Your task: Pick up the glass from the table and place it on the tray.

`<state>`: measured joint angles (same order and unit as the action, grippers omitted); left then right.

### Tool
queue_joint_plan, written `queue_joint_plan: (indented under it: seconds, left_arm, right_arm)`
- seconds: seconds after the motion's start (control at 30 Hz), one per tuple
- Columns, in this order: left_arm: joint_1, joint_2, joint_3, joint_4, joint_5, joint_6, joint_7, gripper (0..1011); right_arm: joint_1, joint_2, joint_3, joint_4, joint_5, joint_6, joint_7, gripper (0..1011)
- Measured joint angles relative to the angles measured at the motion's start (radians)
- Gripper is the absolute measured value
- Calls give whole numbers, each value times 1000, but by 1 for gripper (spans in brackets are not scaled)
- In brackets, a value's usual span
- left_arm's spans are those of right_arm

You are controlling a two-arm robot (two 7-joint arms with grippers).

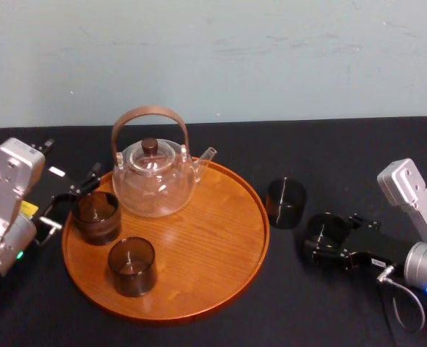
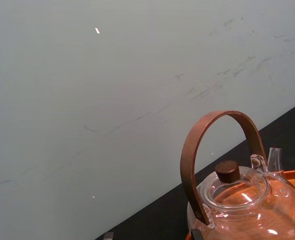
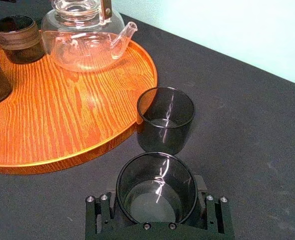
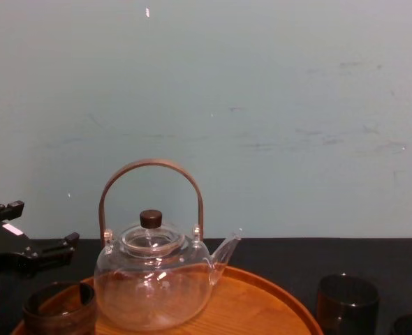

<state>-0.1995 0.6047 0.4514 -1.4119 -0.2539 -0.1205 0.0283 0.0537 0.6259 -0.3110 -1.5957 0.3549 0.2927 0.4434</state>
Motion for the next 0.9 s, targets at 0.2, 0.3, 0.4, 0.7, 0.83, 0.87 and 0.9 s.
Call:
queue_joint_plan:
  seconds: [0.2,0.3,0.4,0.7,0.83,0.87,0.9]
  left_arm:
    - [0,0,0,0,0,0,0,1001]
    - [0,0,0,0,0,0,0,1001]
    - [0,0,0,0,0,0,0,1001]
    - [0,0,0,0,0,0,0,1001]
    - [0,0,0,0,0,0,0,1001]
    - [0,0,0,0,0,0,0,1001]
    - [0,0,0,0,0,0,0,1001]
  right_arm:
    - [-1,0,1,0,0,0,0,905]
    - [-1,0,1,0,0,0,-1,905]
    - [-1,0,1,0,1,-1,-1,905]
    - [-3,1,3,-2,4,-5,0,905]
    - [-6,14,6,-20,17,-13,15,905]
    - [-5,17,6,-25,20,-12,19,905]
    - [-4,19,6,-28,21,-12,22,905]
